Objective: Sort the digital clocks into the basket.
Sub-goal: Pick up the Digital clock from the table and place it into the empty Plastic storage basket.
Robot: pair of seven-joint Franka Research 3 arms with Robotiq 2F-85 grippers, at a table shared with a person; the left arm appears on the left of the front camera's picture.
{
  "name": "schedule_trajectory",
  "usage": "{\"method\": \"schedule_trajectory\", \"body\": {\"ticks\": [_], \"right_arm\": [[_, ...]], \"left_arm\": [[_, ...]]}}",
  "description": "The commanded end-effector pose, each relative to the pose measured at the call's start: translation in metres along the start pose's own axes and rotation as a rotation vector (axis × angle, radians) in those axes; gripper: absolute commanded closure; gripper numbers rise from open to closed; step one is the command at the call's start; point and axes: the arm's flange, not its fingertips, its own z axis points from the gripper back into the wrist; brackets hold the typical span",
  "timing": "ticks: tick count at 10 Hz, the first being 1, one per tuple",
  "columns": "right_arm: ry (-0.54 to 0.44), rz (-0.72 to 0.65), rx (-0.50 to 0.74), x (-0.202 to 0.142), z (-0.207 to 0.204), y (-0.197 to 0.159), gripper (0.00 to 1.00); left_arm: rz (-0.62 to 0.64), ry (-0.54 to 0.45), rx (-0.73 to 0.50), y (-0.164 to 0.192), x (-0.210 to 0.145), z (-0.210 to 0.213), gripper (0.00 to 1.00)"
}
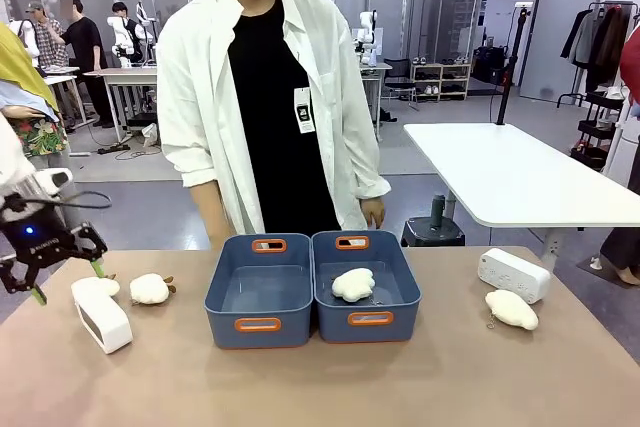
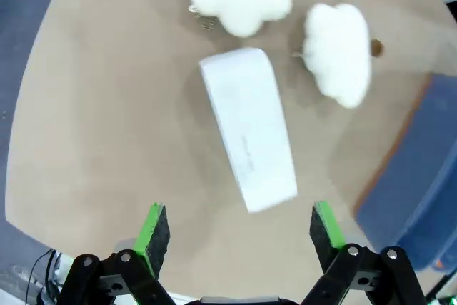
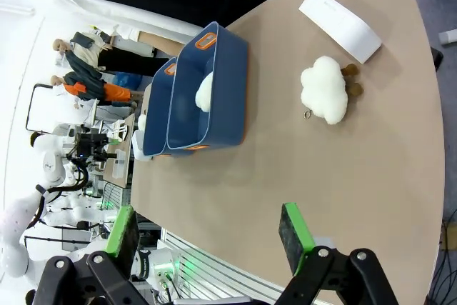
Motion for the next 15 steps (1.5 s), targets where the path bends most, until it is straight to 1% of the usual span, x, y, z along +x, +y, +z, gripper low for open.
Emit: {"method": "schedule_trajectory", "body": {"ticks": [1,3,4,5,6,8,10,11,12,13,14,15], "right_arm": [[-0.002,0.007,0.008,0.0,0.003,0.001,0.0],[-0.002,0.007,0.008,0.0,0.003,0.001,0.0],[-0.002,0.007,0.008,0.0,0.003,0.001,0.0],[-0.002,0.007,0.008,0.0,0.003,0.001,0.0],[-0.002,0.007,0.008,0.0,0.003,0.001,0.0],[-0.002,0.007,0.008,0.0,0.003,0.001,0.0],[-0.002,0.007,0.008,0.0,0.003,0.001,0.0],[-0.002,0.007,0.008,0.0,0.003,0.001,0.0],[-0.002,0.007,0.008,0.0,0.003,0.001,0.0],[-0.002,0.007,0.008,0.0,0.003,0.001,0.0],[-0.002,0.007,0.008,0.0,0.003,0.001,0.0],[-0.002,0.007,0.008,0.0,0.003,0.001,0.0]], "left_arm": [[0.05,0.006,0.017,-0.013,0.012,-0.029,0.0],[0.062,-0.015,-0.033,-0.023,0.014,-0.044,0.0],[0.071,-0.029,0.012,-0.027,0.015,-0.053,0.0],[0.083,0.007,0.052,-0.03,0.016,-0.067,0.0],[0.083,0.02,0.075,-0.034,0.018,-0.079,0.0],[0.087,0.019,0.114,-0.042,0.02,-0.09,0.0],[0.081,0.021,0.148,-0.042,0.021,-0.1,0.0],[0.079,0.024,0.163,-0.041,0.021,-0.104,0.25],[0.076,0.022,0.167,-0.039,0.021,-0.106,0.46],[0.076,0.028,0.169,-0.037,0.023,-0.109,0.8],[0.073,0.038,0.174,-0.034,0.023,-0.111,1.0],[0.066,0.039,0.171,-0.033,0.022,-0.111,1.0]]}}
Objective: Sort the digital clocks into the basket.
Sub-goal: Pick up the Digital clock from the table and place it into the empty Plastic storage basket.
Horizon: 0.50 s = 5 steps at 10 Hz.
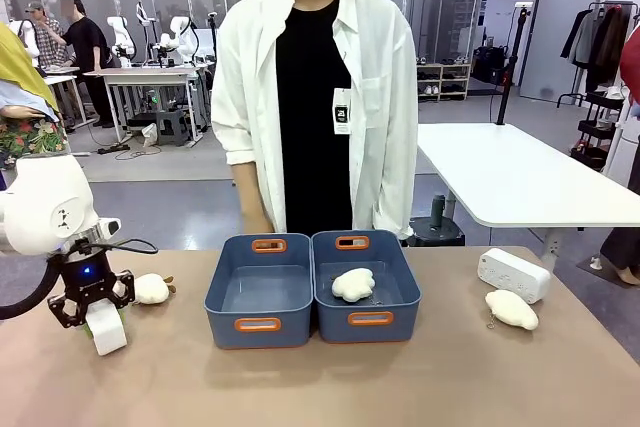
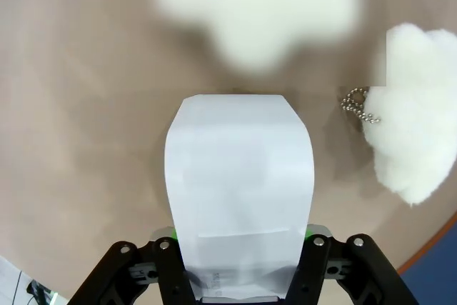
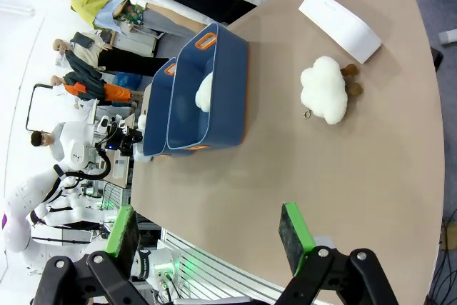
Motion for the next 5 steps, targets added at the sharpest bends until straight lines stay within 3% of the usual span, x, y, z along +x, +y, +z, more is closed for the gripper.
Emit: {"method": "schedule_trajectory", "body": {"ticks": [1,2,3,5], "right_arm": [[-0.002,0.007,0.008,0.0,0.003,0.002,0.0],[-0.002,0.007,0.008,0.0,0.003,0.002,0.0],[-0.002,0.007,0.008,0.0,0.003,0.002,0.0],[-0.002,0.007,0.008,0.0,0.003,0.002,0.0]], "left_arm": [[-0.011,0.0,0.026,0.0,0.0,0.0,1.0],[-0.014,0.003,0.028,0.003,-0.003,0.004,0.96],[-0.029,0.007,0.039,0.008,-0.007,0.013,1.0],[-0.181,0.004,0.015,0.031,-0.026,0.07,1.0]]}}
